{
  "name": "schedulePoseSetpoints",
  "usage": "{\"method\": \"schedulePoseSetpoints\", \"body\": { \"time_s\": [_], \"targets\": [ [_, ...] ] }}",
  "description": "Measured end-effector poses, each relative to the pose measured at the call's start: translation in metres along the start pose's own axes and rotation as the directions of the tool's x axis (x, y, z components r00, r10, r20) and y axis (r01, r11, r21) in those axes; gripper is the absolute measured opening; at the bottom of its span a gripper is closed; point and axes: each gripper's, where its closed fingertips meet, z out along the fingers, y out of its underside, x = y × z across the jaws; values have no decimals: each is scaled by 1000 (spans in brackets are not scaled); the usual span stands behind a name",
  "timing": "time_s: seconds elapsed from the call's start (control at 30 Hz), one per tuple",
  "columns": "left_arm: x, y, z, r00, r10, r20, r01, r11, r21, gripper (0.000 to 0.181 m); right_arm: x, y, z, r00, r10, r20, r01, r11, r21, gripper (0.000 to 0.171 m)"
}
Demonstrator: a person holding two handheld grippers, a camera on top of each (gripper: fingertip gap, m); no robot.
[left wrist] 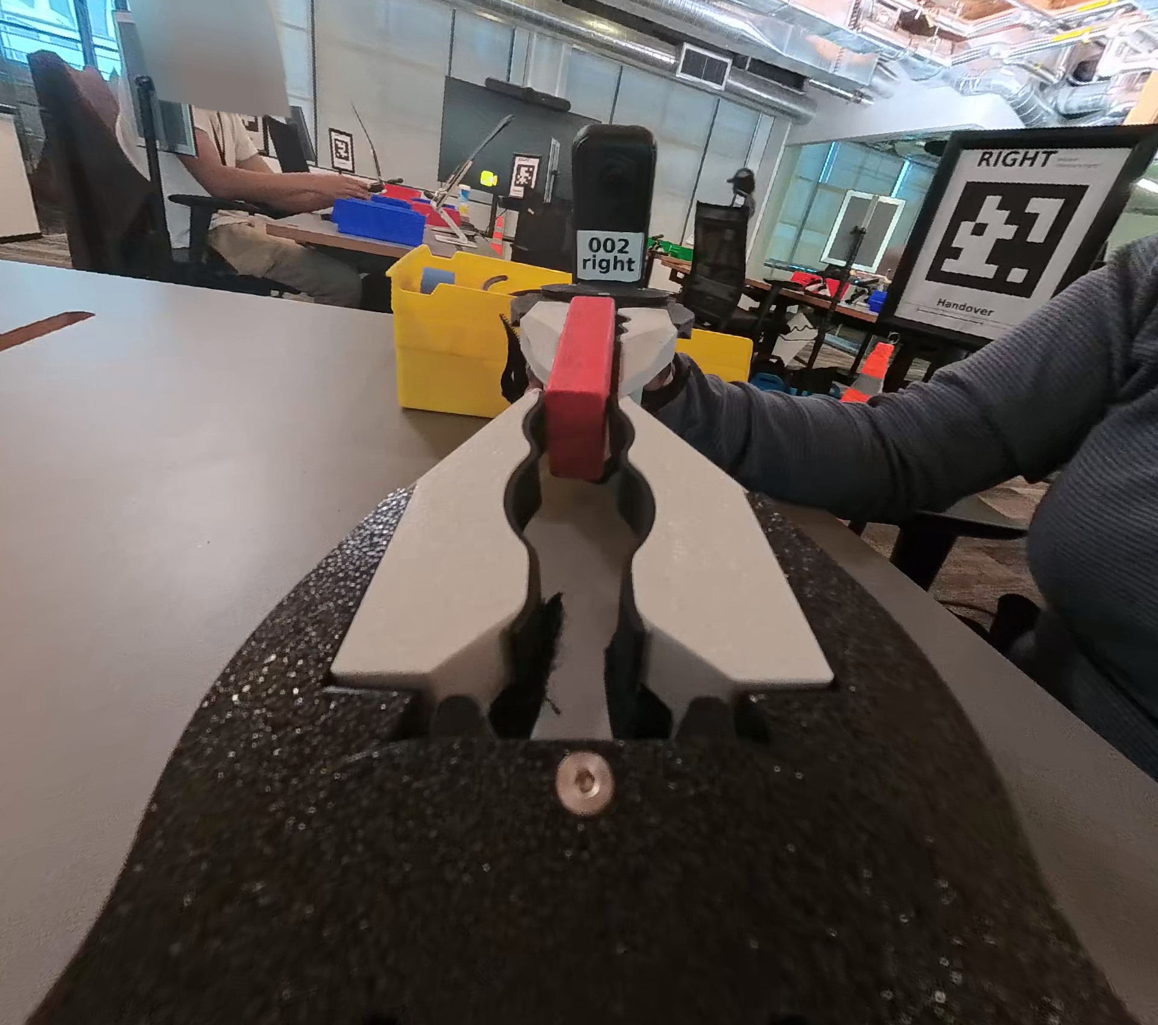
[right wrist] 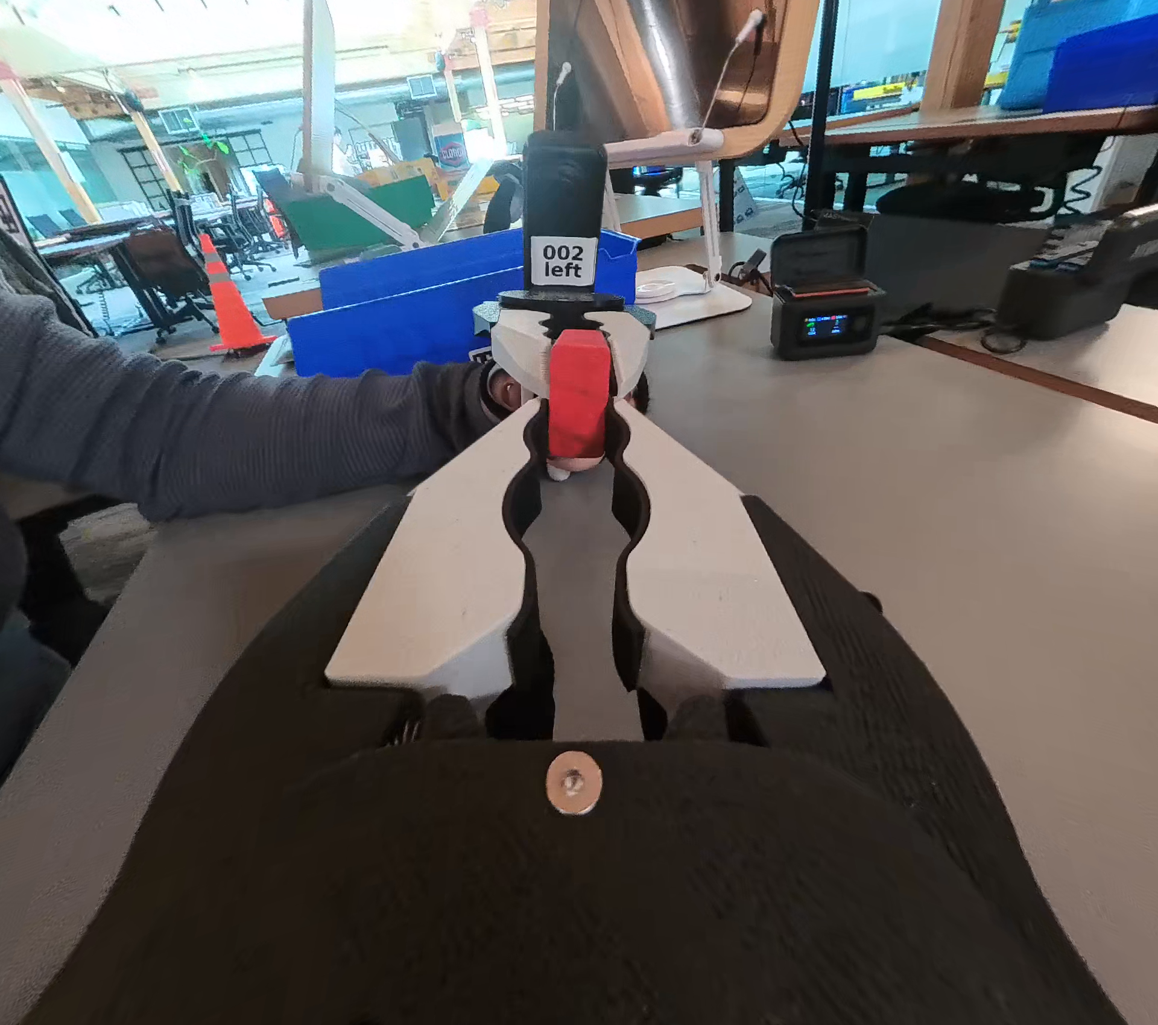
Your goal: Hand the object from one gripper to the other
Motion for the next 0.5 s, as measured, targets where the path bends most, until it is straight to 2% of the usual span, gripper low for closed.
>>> {"method": "schedulePoseSetpoints", "body": {
  "time_s": [0.1,0.2,0.23,0.3,0.37,0.43,0.5],
  "targets": [
    [-4,-2,-1,998,48,50,-49,999,9,14,10,1,-2,992,123,-22,-122,992,16,22],
    [-12,-3,-4,969,187,159,-188,982,-10,14,17,3,-4,925,378,30,-378,926,5,64],
    [-18,-2,-5,950,230,212,-226,973,-44,14,20,5,-4,889,457,44,-457,889,1,72],
    [-29,3,-7,877,366,312,-336,930,-146,14,23,10,-4,814,578,64,-578,816,-13,74],
    [-39,6,-9,725,569,389,-483,822,-302,14,25,14,-3,752,655,73,-656,755,-21,73],
    [-40,2,-8,509,759,406,-620,650,-439,14,31,17,-2,700,711,65,-713,701,1,70],
    [-34,-3,-3,342,856,387,-699,507,-504,14,35,16,-3,654,752,81,-755,655,24,69]
  ]
}}
